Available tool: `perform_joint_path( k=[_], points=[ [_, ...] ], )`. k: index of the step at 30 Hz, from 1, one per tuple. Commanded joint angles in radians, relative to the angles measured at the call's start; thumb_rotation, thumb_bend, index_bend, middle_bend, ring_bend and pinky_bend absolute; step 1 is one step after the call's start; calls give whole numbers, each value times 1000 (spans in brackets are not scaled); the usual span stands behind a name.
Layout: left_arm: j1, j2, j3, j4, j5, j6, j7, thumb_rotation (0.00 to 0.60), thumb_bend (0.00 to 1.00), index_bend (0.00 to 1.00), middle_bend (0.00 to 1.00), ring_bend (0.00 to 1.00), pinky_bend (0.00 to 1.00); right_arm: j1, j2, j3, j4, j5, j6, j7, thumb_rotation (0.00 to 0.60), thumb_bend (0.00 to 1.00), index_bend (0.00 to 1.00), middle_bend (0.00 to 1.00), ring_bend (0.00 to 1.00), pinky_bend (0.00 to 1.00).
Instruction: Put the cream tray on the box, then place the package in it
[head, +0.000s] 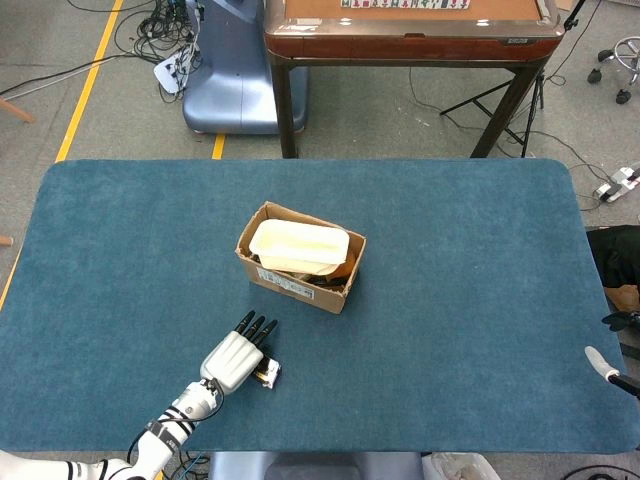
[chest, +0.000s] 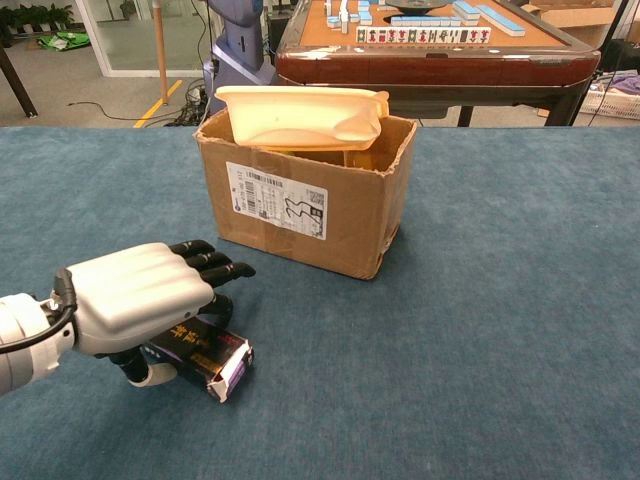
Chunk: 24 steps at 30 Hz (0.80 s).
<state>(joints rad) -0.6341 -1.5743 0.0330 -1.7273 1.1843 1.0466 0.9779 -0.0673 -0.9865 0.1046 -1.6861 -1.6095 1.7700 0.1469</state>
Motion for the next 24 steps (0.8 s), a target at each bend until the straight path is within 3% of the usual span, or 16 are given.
perform_joint_path(
  k=[1,14,24],
  points=[
    [12,3,4,7,25,25,-39,600,353,523,0,0,12,1,-1,0,0,0,-3,-1,600,164,465,524,446,360],
    [96,148,27,-121,144,191,-118,600,353,551,0,0,12,5,-2,-1,0,0,-11,0,600,163,465,524,446,360],
    [127,325,-34,-265,198,294,-144,600,353,553,0,0,12,9,-7,-2,2,-4,-19,-7,600,164,465,524,446,360]
  ],
)
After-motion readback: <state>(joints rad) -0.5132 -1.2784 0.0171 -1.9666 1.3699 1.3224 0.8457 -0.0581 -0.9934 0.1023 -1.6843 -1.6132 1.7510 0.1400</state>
